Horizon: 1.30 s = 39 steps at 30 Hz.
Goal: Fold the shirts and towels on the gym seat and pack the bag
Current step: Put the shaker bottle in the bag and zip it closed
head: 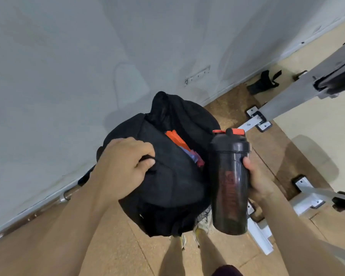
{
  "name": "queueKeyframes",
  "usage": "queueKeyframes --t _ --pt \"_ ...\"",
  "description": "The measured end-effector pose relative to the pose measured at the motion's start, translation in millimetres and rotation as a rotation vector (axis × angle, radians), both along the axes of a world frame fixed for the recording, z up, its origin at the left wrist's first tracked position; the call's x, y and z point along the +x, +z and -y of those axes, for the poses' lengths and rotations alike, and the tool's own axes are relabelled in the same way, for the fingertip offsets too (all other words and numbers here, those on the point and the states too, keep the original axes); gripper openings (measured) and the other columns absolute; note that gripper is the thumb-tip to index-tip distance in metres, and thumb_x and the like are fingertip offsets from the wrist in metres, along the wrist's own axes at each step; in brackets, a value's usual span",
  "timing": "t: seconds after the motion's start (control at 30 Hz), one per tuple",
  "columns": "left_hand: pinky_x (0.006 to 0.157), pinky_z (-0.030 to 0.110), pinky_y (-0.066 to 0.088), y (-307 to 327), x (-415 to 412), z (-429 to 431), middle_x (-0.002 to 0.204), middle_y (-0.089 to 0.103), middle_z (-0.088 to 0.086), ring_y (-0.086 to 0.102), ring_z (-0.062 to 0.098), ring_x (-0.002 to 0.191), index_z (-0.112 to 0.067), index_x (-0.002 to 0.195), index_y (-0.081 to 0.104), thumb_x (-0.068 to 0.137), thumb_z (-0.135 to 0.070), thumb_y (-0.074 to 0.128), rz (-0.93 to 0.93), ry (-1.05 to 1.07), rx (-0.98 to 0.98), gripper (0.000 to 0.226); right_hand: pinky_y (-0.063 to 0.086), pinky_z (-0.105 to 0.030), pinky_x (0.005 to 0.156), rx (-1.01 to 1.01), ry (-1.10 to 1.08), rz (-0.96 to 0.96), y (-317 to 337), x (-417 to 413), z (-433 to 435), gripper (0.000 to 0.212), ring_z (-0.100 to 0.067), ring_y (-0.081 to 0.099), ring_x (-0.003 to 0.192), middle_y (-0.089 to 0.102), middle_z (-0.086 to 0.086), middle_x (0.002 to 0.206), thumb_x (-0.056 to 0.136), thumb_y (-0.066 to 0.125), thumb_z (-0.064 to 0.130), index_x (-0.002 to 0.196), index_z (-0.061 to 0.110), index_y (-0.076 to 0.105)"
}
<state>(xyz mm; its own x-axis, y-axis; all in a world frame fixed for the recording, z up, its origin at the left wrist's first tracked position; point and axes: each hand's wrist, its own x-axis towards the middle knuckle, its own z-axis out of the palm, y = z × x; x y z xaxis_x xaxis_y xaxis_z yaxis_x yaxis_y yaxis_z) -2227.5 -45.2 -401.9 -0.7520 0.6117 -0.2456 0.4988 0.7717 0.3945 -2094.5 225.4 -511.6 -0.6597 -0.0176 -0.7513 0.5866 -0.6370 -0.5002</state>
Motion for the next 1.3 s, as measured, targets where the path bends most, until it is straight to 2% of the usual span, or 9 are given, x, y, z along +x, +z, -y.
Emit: queueKeyframes --t 0.1,0.2,0.33,0.43,0.53,0.63,0.83,1.07,1.3 --pt "0.065 0.01 0.032 42.5 -21.0 -4.0 0.07 0.061 -0.009 0.055 0.01 0.068 -0.024 0.081 0.064 0.085 -0.015 0.064 -0.021 0.067 -0.008 0.01 0.057 -0.026 0.057 -0.016 0.114 -0.222 45.5 -2.7 4.4 0.075 -0.017 0.071 0.064 0.074 -0.009 0.074 0.006 0.094 0.052 0.071 0.017 0.08" --pt "0.064 0.008 0.035 74.1 -30.2 -10.2 0.071 0.058 -0.012 0.053 0.0 0.065 -0.028 0.099 0.062 0.085 -0.019 0.067 -0.013 0.176 0.086 0.016 0.054 -0.037 0.086 -0.032 0.411 -0.564 98.0 -17.4 14.3 0.077 -0.026 0.067 0.102 0.071 -0.013 0.111 0.043 0.094 0.043 0.113 0.019 0.071" --pt "0.076 0.026 0.036 74.6 -21.9 -26.4 0.086 0.06 -0.01 0.059 0.016 0.087 -0.034 0.14 0.037 0.086 -0.034 0.066 0.038 0.002 -0.095 0.061 0.049 -0.039 0.096 0.098 0.741 -0.646 136.2 -24.3 29.6 0.067 -0.023 0.061 0.115 0.065 -0.005 0.121 0.058 0.085 0.025 0.121 0.028 0.062" --pt "0.072 0.034 0.035 47.1 -2.8 -33.6 0.072 0.058 -0.007 0.058 0.021 0.071 -0.03 0.15 0.008 0.085 -0.024 0.056 0.015 -0.168 -0.272 0.081 0.047 -0.047 0.099 0.294 0.881 -0.629 147.8 -22.4 37.0 0.076 -0.022 0.058 0.117 0.057 -0.003 0.127 0.056 0.089 0.034 0.124 0.026 0.057" --pt "0.074 0.035 0.037 36.3 -4.9 -39.6 0.076 0.063 -0.004 0.059 0.022 0.072 -0.028 0.14 0.032 0.085 -0.023 0.055 -0.031 -0.127 -0.226 0.06 0.048 -0.04 0.098 0.424 1.014 -0.595 154.7 -24.1 29.3 0.071 -0.012 0.057 0.114 0.054 0.008 0.123 0.056 0.089 0.03 0.12 0.032 0.058" --pt "0.065 0.034 0.04 42.6 -12.5 -51.9 0.078 0.064 -0.003 0.06 0.022 0.076 -0.023 0.101 0.062 0.081 -0.023 0.057 -0.092 -0.155 -0.214 0.02 0.044 -0.036 0.101 0.699 1.101 -0.473 161.8 -21.5 11.3 0.073 -0.008 0.046 0.119 0.041 0.016 0.124 0.051 0.09 0.043 0.116 0.041 0.056" --pt "0.049 0.029 0.034 49.6 -9.6 -94.0 0.056 0.055 -0.001 0.051 0.019 0.059 -0.018 0.063 0.062 0.073 -0.019 0.061 0.133 -0.154 -0.212 0.01 0.012 -0.052 0.118 0.86 1.271 -0.641 182.6 -19.0 31.8 0.097 -0.011 -0.015 0.146 -0.014 0.022 0.157 0.051 0.085 0.061 0.129 0.068 0.029" --pt "0.055 0.019 0.037 51.9 -30.1 -108.0 0.072 0.061 -0.011 0.057 0.009 0.073 -0.018 0.097 0.075 0.078 -0.027 0.075 0.365 -0.036 -0.198 0.021 0.002 -0.053 0.115 1.002 1.41 -0.652 193.7 5.5 47.3 0.104 -0.013 -0.037 0.139 -0.026 0.014 0.156 0.052 0.082 0.065 0.137 0.059 0.023" --pt "0.089 0.033 0.049 55.5 -48.0 -123.2 0.118 0.064 0.006 0.059 0.023 0.105 -0.009 0.119 0.066 0.09 -0.048 0.058 0.456 -0.067 -0.465 0.049 0.017 -0.064 0.111 1.302 1.067 -0.499 149.4 4.0 53.3 0.106 -0.026 -0.029 0.143 -0.02 0.004 0.158 0.051 0.074 0.075 0.142 0.044 0.03"
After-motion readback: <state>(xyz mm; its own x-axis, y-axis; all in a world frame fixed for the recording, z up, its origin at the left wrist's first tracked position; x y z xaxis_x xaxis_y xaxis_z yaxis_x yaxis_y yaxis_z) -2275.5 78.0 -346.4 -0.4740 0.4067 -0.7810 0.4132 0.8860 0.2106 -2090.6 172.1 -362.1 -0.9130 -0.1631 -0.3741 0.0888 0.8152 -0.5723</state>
